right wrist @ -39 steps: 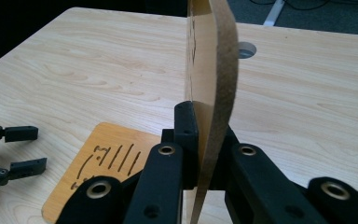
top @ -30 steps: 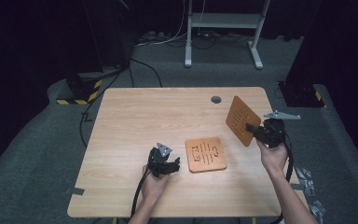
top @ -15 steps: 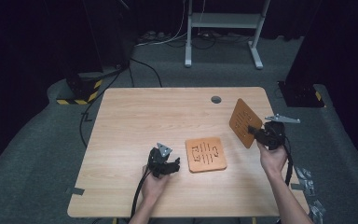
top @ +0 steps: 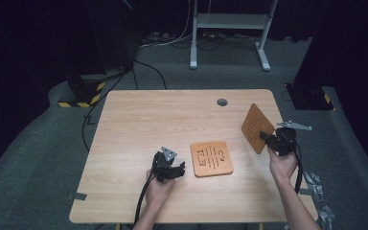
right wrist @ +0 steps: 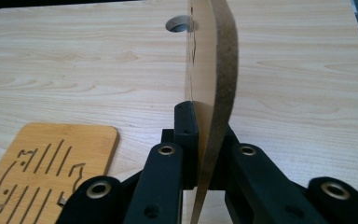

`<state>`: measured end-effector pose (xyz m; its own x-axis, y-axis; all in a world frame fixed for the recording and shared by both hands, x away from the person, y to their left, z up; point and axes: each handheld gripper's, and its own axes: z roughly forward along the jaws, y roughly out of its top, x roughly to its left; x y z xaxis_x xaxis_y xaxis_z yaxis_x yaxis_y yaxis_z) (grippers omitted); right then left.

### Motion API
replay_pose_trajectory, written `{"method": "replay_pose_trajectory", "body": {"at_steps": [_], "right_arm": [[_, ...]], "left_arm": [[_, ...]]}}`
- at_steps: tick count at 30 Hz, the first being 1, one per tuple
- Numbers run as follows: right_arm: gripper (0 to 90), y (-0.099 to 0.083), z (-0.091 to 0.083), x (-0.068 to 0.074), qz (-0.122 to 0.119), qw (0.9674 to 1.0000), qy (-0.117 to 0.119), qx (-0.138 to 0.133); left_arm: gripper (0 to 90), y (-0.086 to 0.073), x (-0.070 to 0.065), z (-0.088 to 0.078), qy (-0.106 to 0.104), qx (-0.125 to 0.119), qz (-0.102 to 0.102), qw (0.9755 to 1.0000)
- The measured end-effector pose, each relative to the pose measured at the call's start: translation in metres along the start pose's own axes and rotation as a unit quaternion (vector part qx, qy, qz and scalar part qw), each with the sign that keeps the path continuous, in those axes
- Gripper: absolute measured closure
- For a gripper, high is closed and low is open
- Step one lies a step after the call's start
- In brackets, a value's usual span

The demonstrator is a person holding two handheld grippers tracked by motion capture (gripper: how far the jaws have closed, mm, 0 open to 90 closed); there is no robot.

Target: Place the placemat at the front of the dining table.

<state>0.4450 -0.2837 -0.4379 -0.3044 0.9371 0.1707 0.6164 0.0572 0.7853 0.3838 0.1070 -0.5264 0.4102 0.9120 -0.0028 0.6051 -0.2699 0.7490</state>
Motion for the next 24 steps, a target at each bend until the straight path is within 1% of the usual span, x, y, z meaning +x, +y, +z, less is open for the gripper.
{"method": "replay_pose_trajectory", "body": {"at_steps": [1, 5, 6, 7, 8, 13, 16, 18, 20, 21, 24], "right_arm": [[86.6, -0.001, 0.001, -0.001, -0.001, 1.0, -0.001, 0.002], [86.6, -0.007, 0.004, -0.004, 0.013, 0.9999, -0.004, 0.002], [86.6, -0.008, 0.005, -0.004, 0.013, 0.9999, -0.007, 0.001], [86.5, -0.009, 0.006, -0.005, 0.017, 0.9998, -0.006, 0.004], [86.5, -0.01, 0.007, -0.007, 0.014, 0.9999, -0.006, 0.004], [86.4, -0.016, 0.008, -0.01, 0.029, 0.9996, -0.004, 0.0], [85.7, -0.017, 0.008, -0.011, 0.02, 0.9998, -0.005, 0.003], [84.4, -0.018, 0.009, -0.011, 0.02, 0.9997, -0.012, 0.008], [83.1, -0.021, 0.011, -0.015, 0.015, 0.9997, -0.017, 0.012], [82.5, -0.022, 0.011, -0.015, 0.021, 0.9995, -0.018, 0.015], [80.0, -0.024, 0.011, -0.018, 0.02, 0.9994, -0.021, 0.019]], "left_arm": [[27.0, 0.0, 0.0, 0.0, 0.0, 0.0, 0.0, 1.0], [27.0, 0.0, 0.0, 0.0, 0.0, 0.0, 0.0, 1.0], [27.0, 0.0, 0.0, 0.0, 0.0, 0.0, 0.0, 1.0], [27.0, 0.0, 0.0, 0.0, 0.0, 0.0, 0.0, 1.0], [27.0, 0.0, 0.0, 0.0, 0.0, 0.0, 0.0, 1.0], [26.9, 0.0, 0.0, 0.0, 0.0, 0.0, 0.0, 1.0], [26.9, 0.0, 0.0, 0.0, 0.0, 0.0, 0.0, 1.0], [26.9, 0.0, 0.0, 0.0, 0.0, 0.0, 0.0, 1.0], [26.9, 0.0, 0.0, 0.0, 0.0, 0.0, 0.0, 1.0], [26.9, 0.0, 0.0, 0.0, 0.0, 0.0, 0.0, 1.0], [26.9, 0.0, 0.0, 0.0, 0.0, 0.0, 0.0, 1.0]]}}
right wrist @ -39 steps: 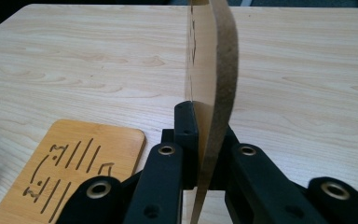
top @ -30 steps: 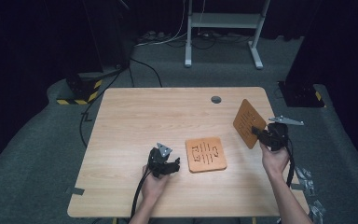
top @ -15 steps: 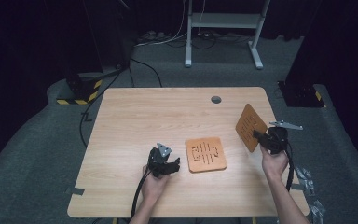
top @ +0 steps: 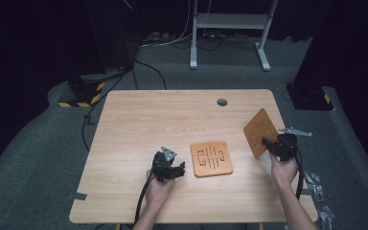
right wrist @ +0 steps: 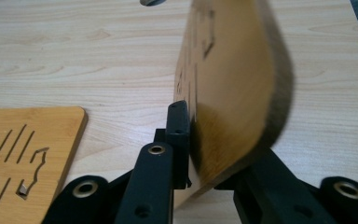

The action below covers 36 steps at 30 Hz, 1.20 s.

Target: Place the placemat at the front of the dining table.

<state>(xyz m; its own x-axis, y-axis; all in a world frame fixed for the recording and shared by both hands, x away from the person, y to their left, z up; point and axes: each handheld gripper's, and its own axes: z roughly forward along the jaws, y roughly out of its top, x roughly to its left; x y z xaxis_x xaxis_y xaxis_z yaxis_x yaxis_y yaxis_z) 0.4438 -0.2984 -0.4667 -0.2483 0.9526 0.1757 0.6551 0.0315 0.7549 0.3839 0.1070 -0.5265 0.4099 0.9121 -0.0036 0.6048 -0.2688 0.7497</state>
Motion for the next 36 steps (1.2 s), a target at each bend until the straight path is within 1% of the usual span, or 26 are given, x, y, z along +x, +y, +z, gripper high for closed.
{"method": "replay_pose_trajectory", "body": {"at_steps": [1, 2, 5, 6, 8, 9, 14, 17, 19, 22, 23, 25, 28, 29, 31, 32, 33, 34, 36], "right_arm": [[79.0, -0.001, 0.0, 0.0, -0.001, 1.0, -0.002, 0.004], [78.0, -0.001, 0.0, -0.001, -0.006, 1.0, -0.005, 0.005], [75.6, -0.002, 0.0, -0.003, -0.005, 0.9999, -0.007, 0.011], [74.5, -0.002, 0.001, -0.004, -0.004, 0.9999, -0.01, 0.008], [71.1, -0.002, 0.001, -0.005, -0.007, 0.9998, -0.013, 0.017], [69.3, -0.003, 0.002, -0.005, -0.008, 0.9997, -0.016, 0.017], [66.7, -0.004, 0.003, -0.008, 0.003, 0.9996, -0.019, 0.019], [62.9, -0.005, 0.005, -0.008, 0.0, 0.9993, -0.032, 0.02], [60.5, -0.005, 0.005, -0.009, 0.005, 0.9991, -0.037, 0.022], [57.5, -0.005, 0.006, -0.011, 0.001, 0.9987, -0.046, 0.023], [56.4, -0.005, 0.006, -0.011, 0.008, 0.9985, -0.048, 0.025], [53.4, -0.005, 0.006, -0.014, 0.007, 0.9981, -0.057, 0.022], [46.9, -0.005, 0.007, -0.018, 0.017, 0.9972, -0.066, 0.03], [45.3, -0.006, 0.008, -0.019, 0.014, 0.997, -0.071, 0.028], [42.0, -0.006, 0.009, -0.022, 0.024, 0.9961, -0.078, 0.033], [41.1, -0.006, 0.009, -0.023, 0.025, 0.996, -0.08, 0.032], [40.1, -0.006, 0.009, -0.024, 0.032, 0.9956, -0.082, 0.033], [39.1, -0.006, 0.009, -0.025, 0.033, 0.9955, -0.081, 0.036], [37.8, -0.006, 0.009, -0.028, 0.045, 0.9951, -0.078, 0.041]], "left_arm": [[26.9, 0.0, 0.0, 0.0, 0.0, 0.0, 0.0, 1.0], [26.9, 0.0, 0.0, 0.0, 0.0, 0.0, 0.001, 1.0], [26.9, 0.0, 0.0, 0.0, 0.0, 0.0, 0.0, 1.0], [26.9, 0.0, 0.0, 0.0, 0.0, 0.0, 0.0, 1.0], [26.9, 0.0, 0.0, 0.0, 0.0, 0.0, 0.0, 1.0], [26.9, 0.0, 0.0, 0.0, 0.0, 0.0, 0.0, 1.0], [26.9, 0.0, 0.0, 0.0, 0.0, 0.0, 0.0, 1.0], [26.9, 0.0, 0.0, 0.0, 0.0, 0.0, 0.0, 1.0], [26.9, 0.0, 0.0, 0.0, 0.0, 0.0, 0.0, 1.0], [26.9, 0.0, 0.0, 0.0, 0.0, 0.0, 0.0, 1.0], [26.9, 0.0, 0.0, 0.0, 0.0, 0.0, 0.0, 1.0], [26.9, 0.0, 0.0, 0.0, 0.0, 0.0, 0.0, 1.0], [26.9, 0.0, 0.0, 0.0, 0.0, 0.0, 0.0, 1.0], [26.9, 0.0, 0.0, 0.0, 0.0, 0.0, 0.0, 1.0], [26.9, 0.0, 0.0, 0.0, 0.0, 0.0, 0.0, 1.0], [26.9, 0.0, 0.0, 0.0, 0.0, 0.0, 0.0, 1.0], [26.9, 0.0, 0.0, 0.0, 0.0, 0.0, 0.0, 1.0], [26.9, 0.0, 0.0, 0.0, 0.0, 0.0, 0.0, 1.0], [26.9, 0.0, 0.0, 0.0, 0.0, 0.0, 0.0, 1.0]]}}
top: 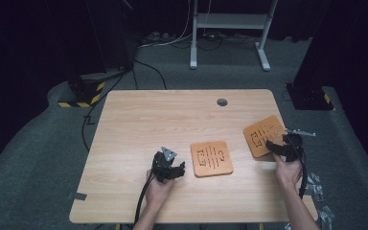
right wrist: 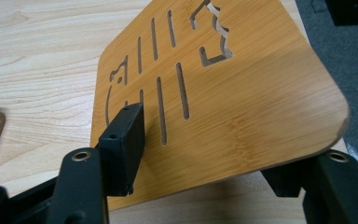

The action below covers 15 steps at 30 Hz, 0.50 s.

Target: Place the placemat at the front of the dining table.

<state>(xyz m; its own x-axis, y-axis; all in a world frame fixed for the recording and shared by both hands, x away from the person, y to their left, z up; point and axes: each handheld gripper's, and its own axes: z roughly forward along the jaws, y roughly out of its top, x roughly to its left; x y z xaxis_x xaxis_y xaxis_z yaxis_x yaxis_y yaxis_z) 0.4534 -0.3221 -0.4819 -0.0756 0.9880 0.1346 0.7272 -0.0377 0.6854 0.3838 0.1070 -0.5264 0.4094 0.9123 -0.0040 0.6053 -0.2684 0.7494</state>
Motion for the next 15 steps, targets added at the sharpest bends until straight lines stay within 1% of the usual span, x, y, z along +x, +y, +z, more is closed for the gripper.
{"method": "replay_pose_trajectory", "body": {"at_steps": [1, 3, 5, 8, 11, 12, 15], "right_arm": [[37.5, 0.0, 0.001, -0.002, -0.001, 1.0, 0.0, -0.002], [36.2, 0.0, 0.003, -0.005, 0.02, 0.9997, 0.009, 0.008], [33.1, 0.0, 0.005, -0.01, 0.028, 0.9994, 0.009, 0.018], [27.3, 0.0, 0.006, -0.013, 0.027, 0.9993, 0.002, 0.025], [22.1, 0.0, 0.006, -0.015, 0.029, 0.9993, -0.005, 0.021], [20.9, 0.0, 0.006, -0.016, 0.03, 0.9992, -0.006, 0.027], [19.1, 0.0, 0.007, -0.016, 0.027, 0.9991, -0.016, 0.029]], "left_arm": [[26.9, 0.0, 0.0, 0.0, 0.0, 0.0, 0.0, 1.0], [26.9, 0.0, 0.0, 0.0, 0.0, 0.0, 0.001, 1.0], [26.9, 0.0, 0.0, 0.0, 0.0, 0.0, 0.001, 1.0], [26.9, 0.0, 0.0, 0.0, 0.0, 0.0, 0.0, 1.0], [26.9, 0.0, 0.0, 0.0, 0.0, 0.0, 0.0, 1.0], [26.9, 0.0, 0.0, 0.0, 0.0, 0.0, 0.0, 1.0], [26.9, 0.0, 0.0, 0.0, 0.0, 0.0, 0.0, 1.0]]}}
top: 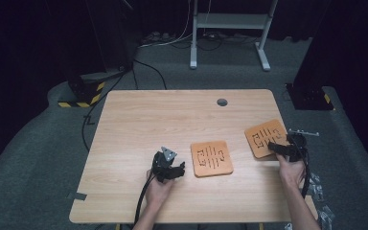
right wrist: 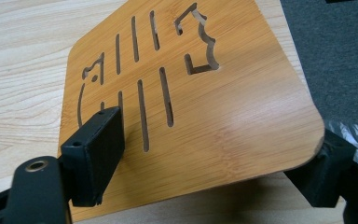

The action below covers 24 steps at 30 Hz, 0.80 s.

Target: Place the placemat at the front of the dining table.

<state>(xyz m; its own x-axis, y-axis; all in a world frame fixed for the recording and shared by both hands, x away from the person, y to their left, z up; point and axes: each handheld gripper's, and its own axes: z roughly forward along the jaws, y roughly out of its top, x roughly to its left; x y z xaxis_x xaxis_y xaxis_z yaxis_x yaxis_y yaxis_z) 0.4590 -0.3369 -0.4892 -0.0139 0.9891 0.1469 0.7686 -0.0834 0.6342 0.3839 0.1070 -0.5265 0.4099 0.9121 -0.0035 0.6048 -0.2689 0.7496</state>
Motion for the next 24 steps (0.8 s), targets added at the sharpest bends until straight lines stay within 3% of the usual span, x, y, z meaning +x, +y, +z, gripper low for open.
{"method": "replay_pose_trajectory", "body": {"at_steps": [8, 14, 24], "right_arm": [[12.7, 0.0, -0.003, 0.0, -0.023, 0.9995, -0.017, -0.017], [11.3, 0.001, -0.01, 0.001, -0.02, 0.9992, 0.0, -0.035], [14.1, 0.0, -0.023, 0.013, -0.04, 0.9967, 0.026, -0.065]], "left_arm": [[26.9, 0.0, 0.0, 0.0, 0.0, 0.0, 0.0, 1.0], [26.9, 0.0, 0.0, 0.0, 0.0, 0.0, 0.0, 1.0], [26.9, 0.0, 0.0, 0.0, 0.0, 0.0, -0.001, 1.0]]}}
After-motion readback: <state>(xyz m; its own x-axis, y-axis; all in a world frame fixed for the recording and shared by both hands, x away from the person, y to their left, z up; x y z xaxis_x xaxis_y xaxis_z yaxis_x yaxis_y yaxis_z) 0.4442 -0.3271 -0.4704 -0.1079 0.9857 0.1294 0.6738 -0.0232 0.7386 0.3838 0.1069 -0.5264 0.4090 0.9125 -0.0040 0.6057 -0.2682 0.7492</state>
